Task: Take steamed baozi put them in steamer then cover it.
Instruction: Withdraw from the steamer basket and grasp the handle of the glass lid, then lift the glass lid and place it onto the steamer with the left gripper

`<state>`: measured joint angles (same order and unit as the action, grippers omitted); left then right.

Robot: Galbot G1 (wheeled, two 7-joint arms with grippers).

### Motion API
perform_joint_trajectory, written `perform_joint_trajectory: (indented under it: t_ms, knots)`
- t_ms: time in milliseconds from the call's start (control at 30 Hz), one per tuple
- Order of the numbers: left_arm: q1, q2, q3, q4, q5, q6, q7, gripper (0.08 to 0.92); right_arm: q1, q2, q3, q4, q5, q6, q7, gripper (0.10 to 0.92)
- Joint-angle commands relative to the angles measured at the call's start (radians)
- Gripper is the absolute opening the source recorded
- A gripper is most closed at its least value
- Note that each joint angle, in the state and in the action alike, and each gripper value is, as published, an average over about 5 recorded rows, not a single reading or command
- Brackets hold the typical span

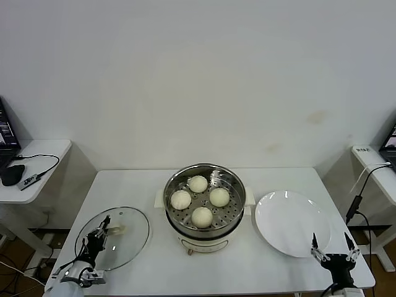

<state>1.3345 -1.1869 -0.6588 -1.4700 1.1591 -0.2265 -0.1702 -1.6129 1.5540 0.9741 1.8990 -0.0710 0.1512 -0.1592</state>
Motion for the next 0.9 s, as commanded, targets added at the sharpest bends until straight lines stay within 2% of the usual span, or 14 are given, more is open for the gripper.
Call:
perform_joint_trajectory:
  t_ms: [33, 300, 500, 700, 900]
  knots:
    - [0.065, 0.004, -0.068, -0.15, 0.005, -0.017, -0.046, 0.152, -0.002, -0.004, -0.013, -0.008, -0.002, 0.001, -0.003, 0.823]
    - [0.147, 0.069, -0.153, -0.363, -0.12, 0.042, 0.07, 0.152, -0.008, -0.026, -0.05, -0.001, -0.027, -0.001, -0.016, 0.823]
    - [0.183, 0.125, -0.17, -0.507, -0.243, 0.145, 0.16, 0.152, -0.009, -0.044, -0.067, 0.004, -0.037, -0.003, -0.031, 0.823]
    - [0.175, 0.178, -0.042, -0.679, -0.283, 0.293, 0.225, 0.152, -0.002, -0.047, -0.083, -0.009, -0.074, 0.011, -0.036, 0.823]
    - [0.043, 0.224, 0.169, -0.739, -0.235, 0.422, 0.262, 0.152, 0.012, -0.042, -0.108, -0.015, -0.113, 0.015, -0.039, 0.823]
